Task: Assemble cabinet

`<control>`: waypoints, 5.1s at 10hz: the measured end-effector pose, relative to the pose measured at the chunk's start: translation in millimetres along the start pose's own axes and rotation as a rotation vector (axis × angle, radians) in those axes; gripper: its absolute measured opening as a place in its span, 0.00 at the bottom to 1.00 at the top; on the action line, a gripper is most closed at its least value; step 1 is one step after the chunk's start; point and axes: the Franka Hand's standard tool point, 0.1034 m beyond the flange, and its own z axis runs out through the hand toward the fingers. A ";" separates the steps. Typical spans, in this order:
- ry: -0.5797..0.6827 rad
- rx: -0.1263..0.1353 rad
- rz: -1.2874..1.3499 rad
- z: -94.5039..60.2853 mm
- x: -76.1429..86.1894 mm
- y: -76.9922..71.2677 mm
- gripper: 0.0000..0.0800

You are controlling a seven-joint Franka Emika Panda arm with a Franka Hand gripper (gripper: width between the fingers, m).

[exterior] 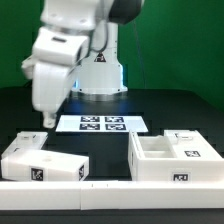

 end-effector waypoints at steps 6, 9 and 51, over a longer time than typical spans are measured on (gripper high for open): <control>0.036 -0.150 -0.038 10.0 -31.9 7.8 1.00; 0.034 -0.136 -0.018 20.5 -47.2 5.7 1.00; 0.271 0.218 2.580 -25.5 105.0 -49.8 0.08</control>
Offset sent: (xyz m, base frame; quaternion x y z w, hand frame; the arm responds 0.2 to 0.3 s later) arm 0.0009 -0.0107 -0.0151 -0.0246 0.0669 -0.0250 0.9971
